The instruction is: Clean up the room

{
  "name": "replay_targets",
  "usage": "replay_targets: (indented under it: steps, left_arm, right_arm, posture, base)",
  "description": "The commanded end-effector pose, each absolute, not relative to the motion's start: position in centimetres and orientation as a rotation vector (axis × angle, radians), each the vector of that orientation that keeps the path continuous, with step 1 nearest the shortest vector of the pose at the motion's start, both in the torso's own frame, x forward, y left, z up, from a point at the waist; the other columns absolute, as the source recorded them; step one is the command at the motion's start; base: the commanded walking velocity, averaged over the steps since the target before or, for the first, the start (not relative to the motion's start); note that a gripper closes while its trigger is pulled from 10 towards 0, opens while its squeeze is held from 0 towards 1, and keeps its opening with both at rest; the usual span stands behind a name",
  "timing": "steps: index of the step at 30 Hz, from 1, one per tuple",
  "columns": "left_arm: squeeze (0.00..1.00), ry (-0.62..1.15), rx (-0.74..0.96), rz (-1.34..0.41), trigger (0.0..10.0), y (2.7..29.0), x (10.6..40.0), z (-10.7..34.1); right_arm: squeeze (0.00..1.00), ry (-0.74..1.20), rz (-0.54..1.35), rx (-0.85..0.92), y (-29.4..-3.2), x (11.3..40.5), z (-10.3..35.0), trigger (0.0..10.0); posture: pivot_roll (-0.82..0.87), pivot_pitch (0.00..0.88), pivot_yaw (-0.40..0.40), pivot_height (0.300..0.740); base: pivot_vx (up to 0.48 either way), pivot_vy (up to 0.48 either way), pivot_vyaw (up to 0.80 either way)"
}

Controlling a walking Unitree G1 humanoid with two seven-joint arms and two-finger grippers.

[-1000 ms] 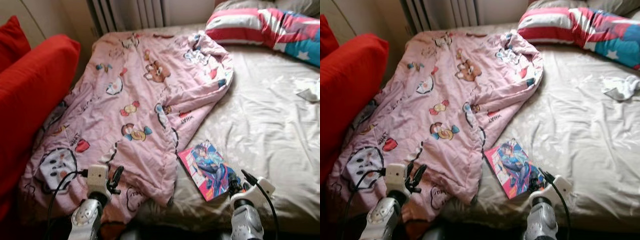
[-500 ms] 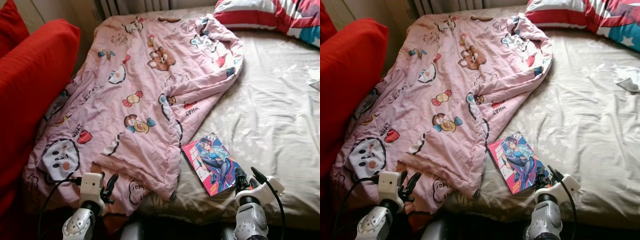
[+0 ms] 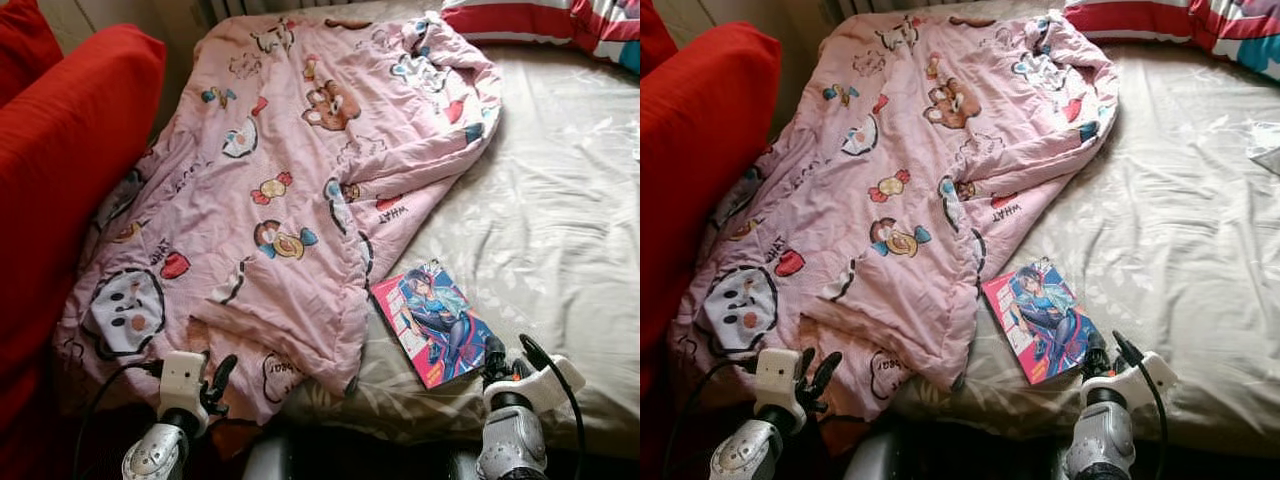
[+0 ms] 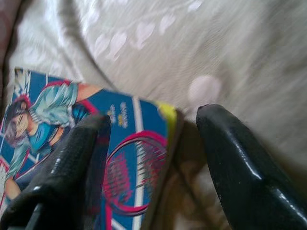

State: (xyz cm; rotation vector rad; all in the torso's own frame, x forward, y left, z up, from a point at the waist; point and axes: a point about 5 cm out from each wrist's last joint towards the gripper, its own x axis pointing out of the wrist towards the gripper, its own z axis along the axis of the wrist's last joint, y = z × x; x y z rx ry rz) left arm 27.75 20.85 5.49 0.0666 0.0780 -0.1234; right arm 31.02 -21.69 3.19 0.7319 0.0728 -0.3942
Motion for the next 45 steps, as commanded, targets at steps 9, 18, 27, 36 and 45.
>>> replay_targets:
  steps: [9, 18, 27, 36, 45]
  left_arm:
    - [0.00, 0.127, 0.084, -0.113, 10.0, 21.8, 26.8, 4.9]
    - [0.00, 0.128, 0.094, -0.123, 10.0, 21.8, 26.2, 5.0]
    - [0.00, 0.129, 0.112, -0.132, 10.0, 22.0, 26.0, 5.3]
    - [0.00, 0.134, 0.116, -0.140, 10.0, 21.6, 26.1, 5.4]
    - [0.00, 0.139, 0.118, -0.139, 10.0, 21.5, 26.2, 5.3]
  right_arm:
    - [0.00, 0.137, -0.369, 0.761, -20.9, 30.6, 2.2, 10.0]
    - [0.00, 0.253, -0.394, 0.815, -20.3, 29.3, 0.2, 10.0]
    - [0.00, 0.253, -0.310, 0.958, -18.9, 29.4, 0.0, 10.0]
    - [0.00, 0.229, -0.274, 1.009, -18.6, 29.7, 0.2, 0.0]
    - [0.00, 0.219, -0.278, 1.001, -19.1, 29.6, 0.3, 0.0]
  posture:
    - [0.10, 0.338, 0.157, 0.616]
    - [0.12, 0.352, 0.166, 0.616]
    - [0.14, 0.354, 0.175, 0.616]
    - [0.14, 0.348, 0.174, 0.616]
    - [0.13, 0.332, 0.165, 0.616]
  base:
    - [0.000, 0.000, 0.00]
    - [0.000, 0.000, 0.00]
    - [0.000, 0.000, 0.00]
    - [0.000, 0.000, 0.00]
    - [0.000, 0.000, 0.00]
